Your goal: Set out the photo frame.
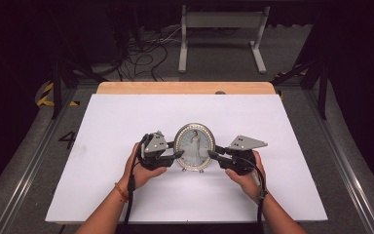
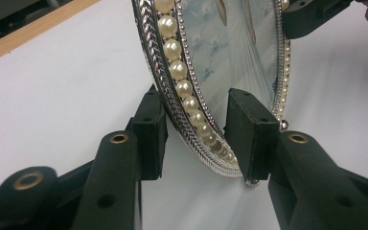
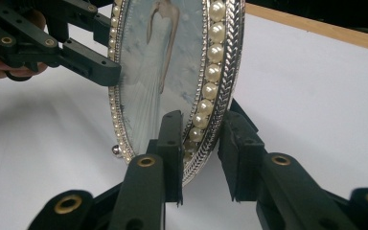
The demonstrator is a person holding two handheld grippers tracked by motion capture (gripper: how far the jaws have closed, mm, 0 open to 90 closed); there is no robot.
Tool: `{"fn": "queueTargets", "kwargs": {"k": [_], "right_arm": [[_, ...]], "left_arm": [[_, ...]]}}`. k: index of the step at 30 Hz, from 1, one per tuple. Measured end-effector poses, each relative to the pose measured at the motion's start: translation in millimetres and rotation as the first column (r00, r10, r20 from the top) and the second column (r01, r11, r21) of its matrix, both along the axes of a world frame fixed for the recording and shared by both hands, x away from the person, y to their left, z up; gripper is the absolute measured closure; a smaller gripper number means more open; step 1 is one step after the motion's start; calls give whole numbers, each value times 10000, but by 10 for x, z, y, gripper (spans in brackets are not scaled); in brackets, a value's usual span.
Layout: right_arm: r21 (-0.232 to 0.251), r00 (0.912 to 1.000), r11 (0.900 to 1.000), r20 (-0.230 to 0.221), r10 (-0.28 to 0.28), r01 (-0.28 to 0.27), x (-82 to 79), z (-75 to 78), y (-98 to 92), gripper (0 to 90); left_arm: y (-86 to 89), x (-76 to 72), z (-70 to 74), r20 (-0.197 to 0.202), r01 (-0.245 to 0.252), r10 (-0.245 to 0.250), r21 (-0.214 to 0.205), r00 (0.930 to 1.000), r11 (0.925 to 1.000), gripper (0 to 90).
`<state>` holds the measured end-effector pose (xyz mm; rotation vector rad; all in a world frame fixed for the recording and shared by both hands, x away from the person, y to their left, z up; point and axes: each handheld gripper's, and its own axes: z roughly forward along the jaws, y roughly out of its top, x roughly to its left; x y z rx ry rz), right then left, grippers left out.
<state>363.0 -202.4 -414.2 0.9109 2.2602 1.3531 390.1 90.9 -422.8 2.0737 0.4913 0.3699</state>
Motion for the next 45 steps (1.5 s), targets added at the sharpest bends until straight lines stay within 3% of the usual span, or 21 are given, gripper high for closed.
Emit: {"fn": "queueTargets", "kwargs": {"k": [8,35,45], "right_arm": [[-142,10000,9999,25,26,-26,-24,-4,-11,721],[-127,9995,9997,249,-185,188,5,3,-19,732],[-472,9985,9986,503,-201,225,-13,14,-1,719]], "left_arm": [[31,-8,3,-107,70,-69,35,9999,10000,650],[3,-41,4,-90,94,-92,137,9999,9999,660],[-4,-42,7,-8,89,-88,182,10000,9998,656]]}}
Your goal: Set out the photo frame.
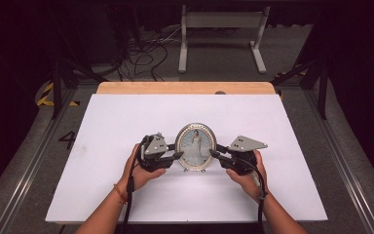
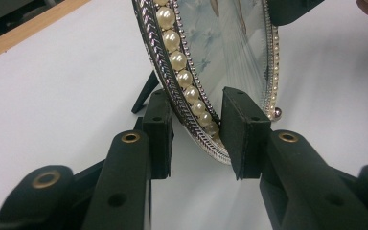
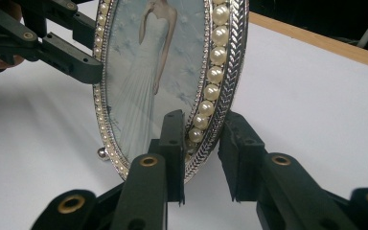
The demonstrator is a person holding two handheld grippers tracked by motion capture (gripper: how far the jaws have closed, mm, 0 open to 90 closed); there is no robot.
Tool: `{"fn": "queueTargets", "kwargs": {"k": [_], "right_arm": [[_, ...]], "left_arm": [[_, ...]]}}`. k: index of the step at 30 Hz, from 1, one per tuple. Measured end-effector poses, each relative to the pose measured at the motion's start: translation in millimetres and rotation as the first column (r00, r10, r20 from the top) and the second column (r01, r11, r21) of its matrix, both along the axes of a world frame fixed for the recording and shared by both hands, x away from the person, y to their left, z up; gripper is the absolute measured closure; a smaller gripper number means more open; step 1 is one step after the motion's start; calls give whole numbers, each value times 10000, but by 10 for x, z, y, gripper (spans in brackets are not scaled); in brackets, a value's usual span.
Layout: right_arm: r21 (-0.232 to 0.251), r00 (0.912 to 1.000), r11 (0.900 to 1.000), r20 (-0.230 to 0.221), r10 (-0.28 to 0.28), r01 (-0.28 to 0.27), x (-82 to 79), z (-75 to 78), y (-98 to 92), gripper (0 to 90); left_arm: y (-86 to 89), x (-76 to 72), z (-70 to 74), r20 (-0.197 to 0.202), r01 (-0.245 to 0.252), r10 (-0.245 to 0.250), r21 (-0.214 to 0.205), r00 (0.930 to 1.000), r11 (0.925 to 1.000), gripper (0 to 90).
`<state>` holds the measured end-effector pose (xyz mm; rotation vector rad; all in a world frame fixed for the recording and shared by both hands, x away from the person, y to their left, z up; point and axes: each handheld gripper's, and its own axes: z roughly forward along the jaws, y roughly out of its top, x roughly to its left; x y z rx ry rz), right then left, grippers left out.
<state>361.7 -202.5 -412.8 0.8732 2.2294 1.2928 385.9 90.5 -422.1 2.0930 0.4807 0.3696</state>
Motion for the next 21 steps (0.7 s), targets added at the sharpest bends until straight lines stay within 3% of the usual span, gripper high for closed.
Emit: {"fn": "queueTargets", "kwargs": {"k": [9,12,21], "right_arm": [[-336,9999,9994,121,79,-75,-10,6,19,690],[-648,9998,9978,166,113,-102,-9,-9,43,682],[-734,9999,9972,80,121,-115,-12,-10,50,683]], "left_arm": [[-9,-8,9,101,-6,4,133,9999,9999,651],[-7,-4,9,120,8,-10,135,9999,9999,651],[-28,-11,27,163,-32,27,338,9999,9994,642]]}}
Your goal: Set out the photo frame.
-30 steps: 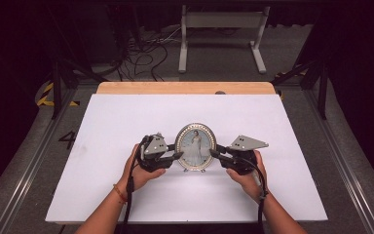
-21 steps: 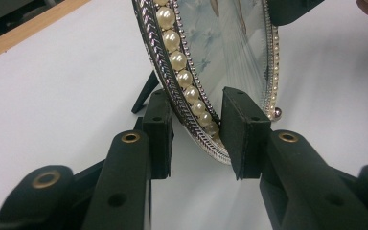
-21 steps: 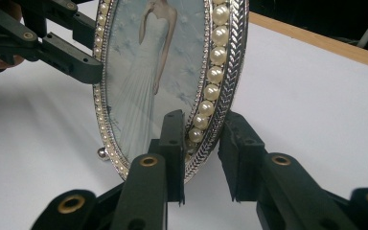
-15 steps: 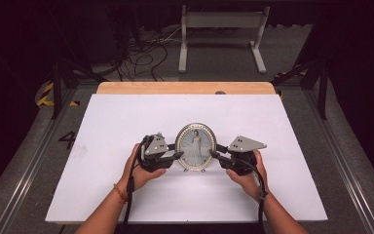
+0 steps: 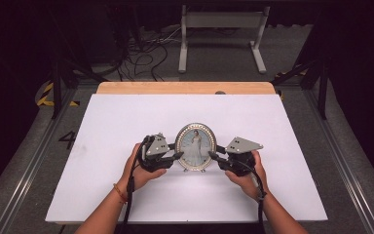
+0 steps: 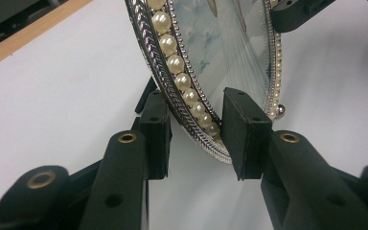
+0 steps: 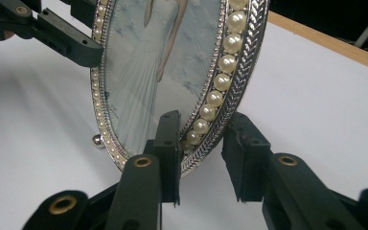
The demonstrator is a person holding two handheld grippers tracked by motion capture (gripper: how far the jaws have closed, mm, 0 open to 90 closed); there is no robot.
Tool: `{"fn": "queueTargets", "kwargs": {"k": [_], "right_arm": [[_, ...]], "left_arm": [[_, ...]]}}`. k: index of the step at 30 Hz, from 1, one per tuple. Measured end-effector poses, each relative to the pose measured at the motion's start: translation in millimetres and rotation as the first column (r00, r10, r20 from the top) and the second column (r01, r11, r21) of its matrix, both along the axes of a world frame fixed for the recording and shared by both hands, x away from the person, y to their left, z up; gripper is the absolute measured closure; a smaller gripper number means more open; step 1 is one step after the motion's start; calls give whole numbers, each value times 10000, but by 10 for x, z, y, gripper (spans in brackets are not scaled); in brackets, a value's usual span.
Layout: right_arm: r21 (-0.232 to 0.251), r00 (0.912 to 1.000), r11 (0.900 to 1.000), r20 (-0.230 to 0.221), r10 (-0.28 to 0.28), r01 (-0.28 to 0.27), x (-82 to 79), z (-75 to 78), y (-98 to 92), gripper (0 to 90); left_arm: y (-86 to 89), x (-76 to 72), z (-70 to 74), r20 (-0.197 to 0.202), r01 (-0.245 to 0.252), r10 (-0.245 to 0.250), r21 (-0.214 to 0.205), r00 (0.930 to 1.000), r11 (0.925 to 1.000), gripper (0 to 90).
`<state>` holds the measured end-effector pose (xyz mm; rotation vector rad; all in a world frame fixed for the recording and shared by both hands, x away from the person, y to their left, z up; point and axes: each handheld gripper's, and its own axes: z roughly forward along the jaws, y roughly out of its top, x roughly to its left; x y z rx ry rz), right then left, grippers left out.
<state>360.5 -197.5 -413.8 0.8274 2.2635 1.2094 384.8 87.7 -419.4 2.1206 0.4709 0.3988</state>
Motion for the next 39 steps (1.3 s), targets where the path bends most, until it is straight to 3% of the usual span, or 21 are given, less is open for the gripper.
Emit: {"fn": "queueTargets", "kwargs": {"k": [4,8,17,23,29,34,39], "right_arm": [[-14,10000,10000,-26,31,-31,11,3,0,683],[-70,10000,10000,-42,-16,16,5,10,9,683],[-206,10000,9998,66,-68,69,-15,29,6,679],[-107,10000,9999,80,-45,46,-40,43,-27,682],[-5,9999,10000,123,14,-14,-59,50,-41,662],[-29,9999,10000,146,85,-85,-86,47,-51,634],[-316,9997,9995,224,96,-89,-117,38,-76,534]], "left_arm": [[-24,-1,26,187,53,-60,367,9998,9993,625],[-22,-2,34,181,42,-50,447,9998,9990,625],[41,-64,73,425,-167,164,74,9990,9998,593],[89,-106,79,578,-148,141,124,9982,9998,583],[156,-146,46,492,-251,257,-130,9985,9996,527],[213,-173,24,489,-351,356,-93,9982,9993,473],[294,-203,3,384,-423,426,-80,9984,9991,420]]}}
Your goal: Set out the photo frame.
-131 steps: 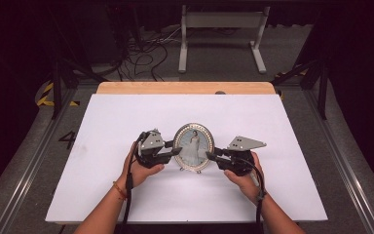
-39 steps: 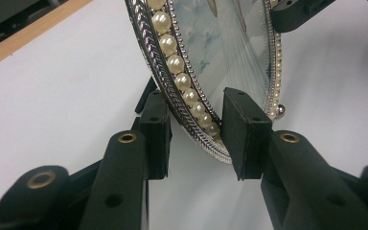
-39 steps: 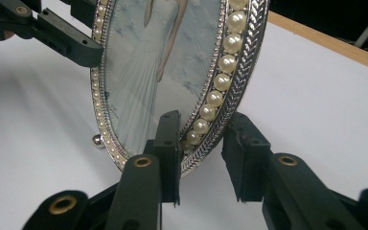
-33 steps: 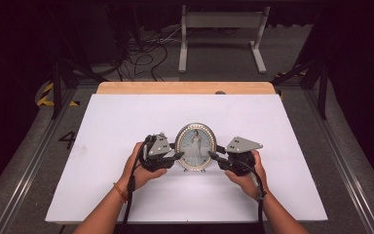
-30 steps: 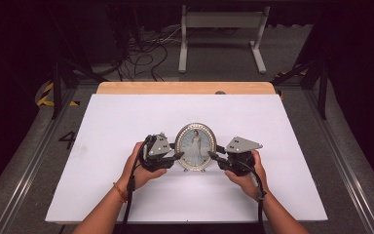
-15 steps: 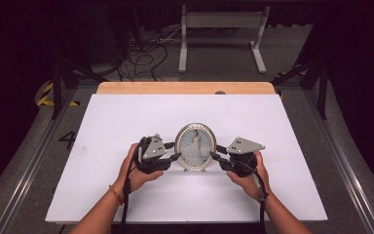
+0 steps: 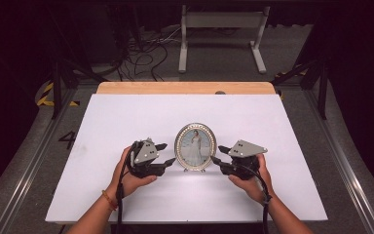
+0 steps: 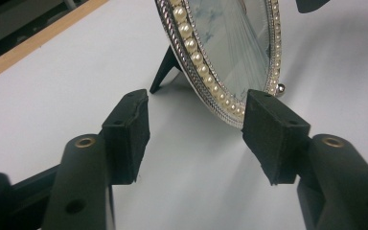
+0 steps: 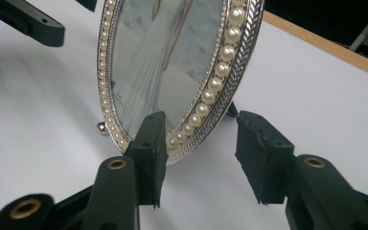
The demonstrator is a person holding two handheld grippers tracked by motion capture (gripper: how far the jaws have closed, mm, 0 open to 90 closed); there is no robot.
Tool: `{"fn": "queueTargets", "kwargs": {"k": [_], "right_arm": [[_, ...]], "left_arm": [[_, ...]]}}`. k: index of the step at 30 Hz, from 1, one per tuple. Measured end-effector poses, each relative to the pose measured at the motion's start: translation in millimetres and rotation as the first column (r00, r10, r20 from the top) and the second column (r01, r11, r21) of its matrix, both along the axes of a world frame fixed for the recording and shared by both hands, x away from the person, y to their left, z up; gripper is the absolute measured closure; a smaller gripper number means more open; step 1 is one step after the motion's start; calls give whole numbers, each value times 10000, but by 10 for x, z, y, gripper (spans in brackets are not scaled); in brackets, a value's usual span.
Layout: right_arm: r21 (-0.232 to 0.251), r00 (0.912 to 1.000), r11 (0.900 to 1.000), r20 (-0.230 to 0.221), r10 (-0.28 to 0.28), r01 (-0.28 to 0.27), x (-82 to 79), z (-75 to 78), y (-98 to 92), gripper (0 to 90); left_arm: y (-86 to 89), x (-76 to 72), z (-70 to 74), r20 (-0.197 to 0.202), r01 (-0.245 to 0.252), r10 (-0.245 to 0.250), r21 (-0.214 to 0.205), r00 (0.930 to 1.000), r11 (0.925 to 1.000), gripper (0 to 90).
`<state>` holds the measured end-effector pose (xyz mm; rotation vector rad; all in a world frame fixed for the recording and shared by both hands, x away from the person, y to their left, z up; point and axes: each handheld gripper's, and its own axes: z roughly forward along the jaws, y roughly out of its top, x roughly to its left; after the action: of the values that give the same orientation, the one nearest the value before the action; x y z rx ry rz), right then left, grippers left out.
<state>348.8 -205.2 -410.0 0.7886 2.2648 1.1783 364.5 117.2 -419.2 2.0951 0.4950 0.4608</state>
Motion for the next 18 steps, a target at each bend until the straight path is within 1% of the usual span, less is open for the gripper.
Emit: {"fn": "queueTargets", "kwargs": {"k": [2,3,5,7,8,11,13,14,15,16,18], "right_arm": [[-74,10000,10000,-12,16,-16,-11,-19,-16,487],[-74,10000,10000,-12,16,-16,-11,-19,-16,487],[-164,10000,9999,-58,43,-44,-21,-39,-35,442],[-246,10000,9997,49,77,-75,-43,-57,-69,399],[-246,10000,9997,49,77,-75,-43,-57,-69,399],[-275,9997,9994,91,217,-215,-67,-74,-114,352],[-289,9996,9992,83,286,-283,-82,-97,-144,306],[-276,9995,9991,27,316,-316,-95,-116,-164,257],[-391,9997,9990,73,237,-234,-103,-128,-173,221],[-424,9997,9988,81,240,-237,-114,-137,-185,202],[-449,9995,9986,114,284,-279,-140,-154,-212,185]], "left_arm": [[19,-7,-7,-20,-22,22,-7,10000,10000,406],[32,-13,-15,-73,-16,16,24,10000,10000,406],[54,-27,-34,-120,-10,13,184,9999,9998,387],[78,-40,-44,-168,-21,26,310,9999,9995,360],[91,-50,-45,-167,-17,22,324,9999,9995,360],[134,-100,-50,-152,-1,2,80,9999,10000,333],[157,-133,-69,-140,-9,11,139,9999,9999,306],[162,-146,-75,-118,-6,8,219,9999,9998,286],[163,-164,-85,-98,-120,122,290,9999,9995,259],[169,-178,-90,-31,-187,188,395,9998,9990,219],[192,-216,-107,19,-216,216,335,9998,9992,206]]}}
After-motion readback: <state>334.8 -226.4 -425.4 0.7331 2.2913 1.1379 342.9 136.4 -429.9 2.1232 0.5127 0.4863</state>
